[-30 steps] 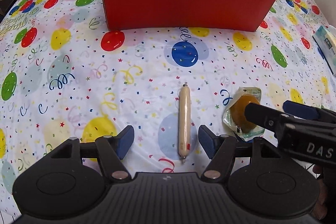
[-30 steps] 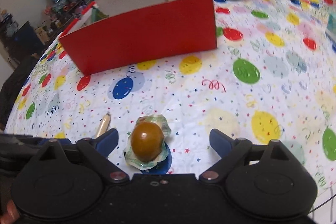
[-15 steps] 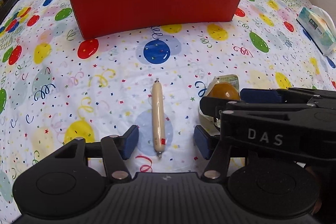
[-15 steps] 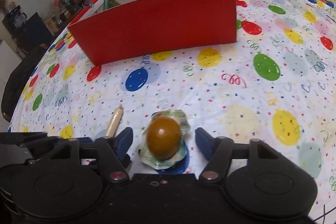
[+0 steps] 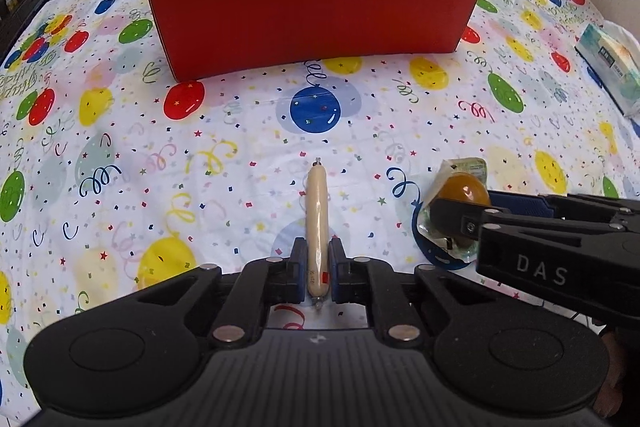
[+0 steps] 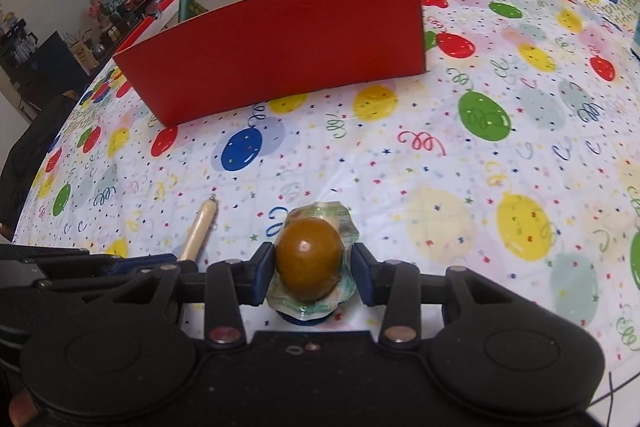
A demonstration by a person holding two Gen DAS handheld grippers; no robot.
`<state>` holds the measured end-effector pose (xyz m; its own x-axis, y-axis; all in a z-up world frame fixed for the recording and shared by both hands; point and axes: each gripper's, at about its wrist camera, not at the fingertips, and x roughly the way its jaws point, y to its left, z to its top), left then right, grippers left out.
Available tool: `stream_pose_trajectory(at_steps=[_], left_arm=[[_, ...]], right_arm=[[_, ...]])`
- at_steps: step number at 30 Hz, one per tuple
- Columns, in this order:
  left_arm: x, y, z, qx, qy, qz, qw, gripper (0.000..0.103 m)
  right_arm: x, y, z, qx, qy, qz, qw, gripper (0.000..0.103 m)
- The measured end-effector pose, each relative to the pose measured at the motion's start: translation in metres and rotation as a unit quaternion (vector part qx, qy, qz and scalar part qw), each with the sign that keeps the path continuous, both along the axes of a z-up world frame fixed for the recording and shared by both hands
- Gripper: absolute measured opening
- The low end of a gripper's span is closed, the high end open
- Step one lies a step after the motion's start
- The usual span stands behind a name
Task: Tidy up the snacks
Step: 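Grasp the sausage stick with the left gripper while the right grasps the wrapped brown candy, then carry the sausage stick and wrapped brown candy over the red box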
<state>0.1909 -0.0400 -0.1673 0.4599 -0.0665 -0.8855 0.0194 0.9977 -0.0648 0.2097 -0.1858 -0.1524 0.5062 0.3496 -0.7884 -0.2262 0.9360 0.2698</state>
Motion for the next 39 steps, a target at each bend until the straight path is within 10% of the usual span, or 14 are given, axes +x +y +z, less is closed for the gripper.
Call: stream_pose_trajectory(at_steps=[39], left_arm=[[0.073, 0.025, 0.141, -0.014, -0.139, 0.035, 0.9896, 0.011]], right_arm=[[0.075, 0.0, 0.131, -0.008, -0.147, 0.007, 0.989, 0.039]])
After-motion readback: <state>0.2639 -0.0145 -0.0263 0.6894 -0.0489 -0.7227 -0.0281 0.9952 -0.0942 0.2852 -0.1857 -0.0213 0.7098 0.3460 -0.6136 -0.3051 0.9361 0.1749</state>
